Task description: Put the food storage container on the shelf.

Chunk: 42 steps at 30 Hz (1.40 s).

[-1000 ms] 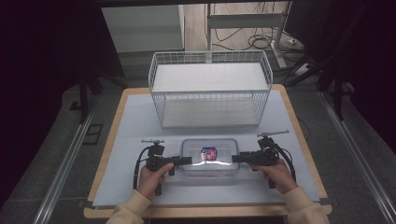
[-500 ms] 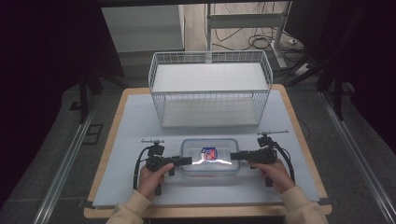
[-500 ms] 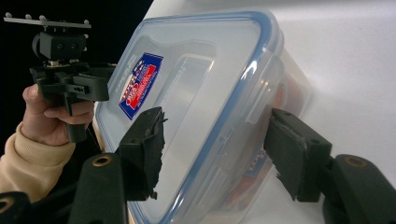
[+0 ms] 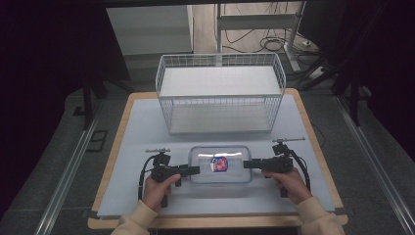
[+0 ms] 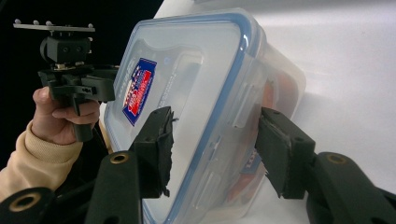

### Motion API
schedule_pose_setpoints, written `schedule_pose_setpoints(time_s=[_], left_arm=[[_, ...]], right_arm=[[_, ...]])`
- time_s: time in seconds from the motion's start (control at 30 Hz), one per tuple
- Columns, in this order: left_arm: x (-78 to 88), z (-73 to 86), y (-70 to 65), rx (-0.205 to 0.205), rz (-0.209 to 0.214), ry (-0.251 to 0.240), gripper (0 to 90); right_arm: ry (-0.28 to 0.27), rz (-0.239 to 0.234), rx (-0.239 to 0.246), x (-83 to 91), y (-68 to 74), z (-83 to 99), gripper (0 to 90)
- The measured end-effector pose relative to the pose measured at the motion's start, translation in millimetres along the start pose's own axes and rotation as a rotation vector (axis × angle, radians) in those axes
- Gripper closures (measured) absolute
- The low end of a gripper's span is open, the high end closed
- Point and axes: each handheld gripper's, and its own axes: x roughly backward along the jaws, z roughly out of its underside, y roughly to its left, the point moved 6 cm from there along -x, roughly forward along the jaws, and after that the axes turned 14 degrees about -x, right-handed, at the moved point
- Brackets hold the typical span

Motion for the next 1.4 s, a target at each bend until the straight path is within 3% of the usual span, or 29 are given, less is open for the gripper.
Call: schedule_pose_setpoints(time_s=[0.43,0.53,1.0,1.4], left_arm=[[3.4,1.4,-3.5,-0.022,-0.004,-0.011,39.0],[4.8,1.7,-6.2,-0.031,-0.014,-0.013,40.0],[9.6,1.5,-13.5,-0.083,-0.048,-0.04,44.3],[11.8,0.1,-16.7,-0.105,-0.071,-0.049,46.0]], right_arm=[[-0.017,0.01,0.043,2.7,4.4,3.1,48.8],[-0.018,0.017,0.072,4.2,6.9,4.8,49.5],[-0.052,0.02,0.093,9.5,13.7,6.8,53.7],[-0.073,0.049,0.133,11.1,19.7,8.3,53.8]])
